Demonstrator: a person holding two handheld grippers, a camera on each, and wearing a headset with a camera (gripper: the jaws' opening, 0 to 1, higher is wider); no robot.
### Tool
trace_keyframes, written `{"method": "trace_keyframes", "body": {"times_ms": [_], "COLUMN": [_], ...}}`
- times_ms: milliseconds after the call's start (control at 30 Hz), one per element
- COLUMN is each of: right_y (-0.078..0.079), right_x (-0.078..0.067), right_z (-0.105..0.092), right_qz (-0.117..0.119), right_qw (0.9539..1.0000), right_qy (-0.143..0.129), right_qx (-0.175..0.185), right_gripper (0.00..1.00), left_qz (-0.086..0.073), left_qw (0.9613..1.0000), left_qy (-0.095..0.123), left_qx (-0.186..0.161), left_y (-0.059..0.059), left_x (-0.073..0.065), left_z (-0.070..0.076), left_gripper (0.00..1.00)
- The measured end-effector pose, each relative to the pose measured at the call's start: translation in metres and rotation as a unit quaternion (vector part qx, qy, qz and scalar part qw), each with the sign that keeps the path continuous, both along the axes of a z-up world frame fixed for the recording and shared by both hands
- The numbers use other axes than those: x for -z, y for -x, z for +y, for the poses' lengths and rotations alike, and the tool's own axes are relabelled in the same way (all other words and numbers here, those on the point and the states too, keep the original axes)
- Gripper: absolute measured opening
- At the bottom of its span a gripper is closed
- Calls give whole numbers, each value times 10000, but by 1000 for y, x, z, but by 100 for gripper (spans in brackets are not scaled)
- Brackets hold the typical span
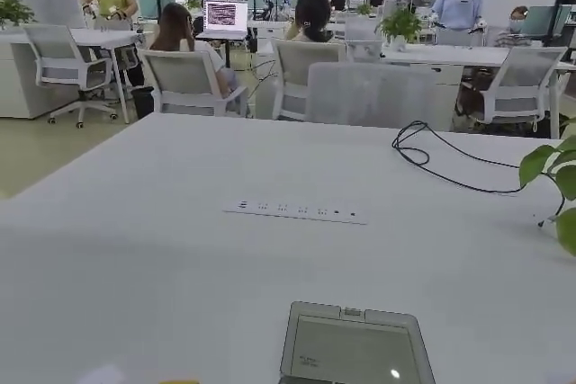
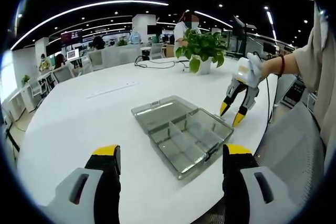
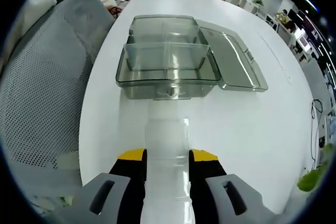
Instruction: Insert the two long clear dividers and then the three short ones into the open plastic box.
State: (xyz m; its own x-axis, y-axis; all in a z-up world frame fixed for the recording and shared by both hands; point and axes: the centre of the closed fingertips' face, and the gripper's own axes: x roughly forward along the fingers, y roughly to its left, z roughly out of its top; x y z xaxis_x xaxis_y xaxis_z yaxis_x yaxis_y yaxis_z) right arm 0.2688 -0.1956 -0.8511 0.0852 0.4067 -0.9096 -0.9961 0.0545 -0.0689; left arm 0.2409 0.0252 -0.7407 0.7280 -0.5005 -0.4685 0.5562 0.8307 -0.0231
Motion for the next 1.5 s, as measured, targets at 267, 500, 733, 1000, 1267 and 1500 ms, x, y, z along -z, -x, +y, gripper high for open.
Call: {"method": "trace_keyframes", "body": {"times_ms": [267, 500, 733, 1000, 1267, 1500], "right_y": [-7, -11, -11, -8, 3, 17], "right_x": [-16, -33, -66, -96, -108, -114], "right_z": [-4, -6, 7, 43, 78, 109], "right_qz": [-691, -1145, -1497, -1785, -1775, -1760], "right_qw": [9973, 9920, 9866, 9793, 9755, 9692], "right_qy": [160, 137, -152, -789, -1244, -1709], "right_qx": [208, 510, 626, 543, 374, 218], "right_gripper": [32, 32, 32, 32, 32, 32], "left_qz": [-20, -40, -72, -98, -74, -4], "left_qw": [10000, 9997, 9987, 9964, 9945, 9898], "left_qy": [67, 255, 486, 790, 980, 1323], "left_qx": [-16, 28, 108, 302, 368, 522], "left_y": [2, 4, 8, 14, 18, 23], "left_x": [-3, -6, -11, -17, -20, -24], "left_z": [0, -6, -13, -24, -31, -39], "left_gripper": [76, 74, 70, 58, 54, 44]}}
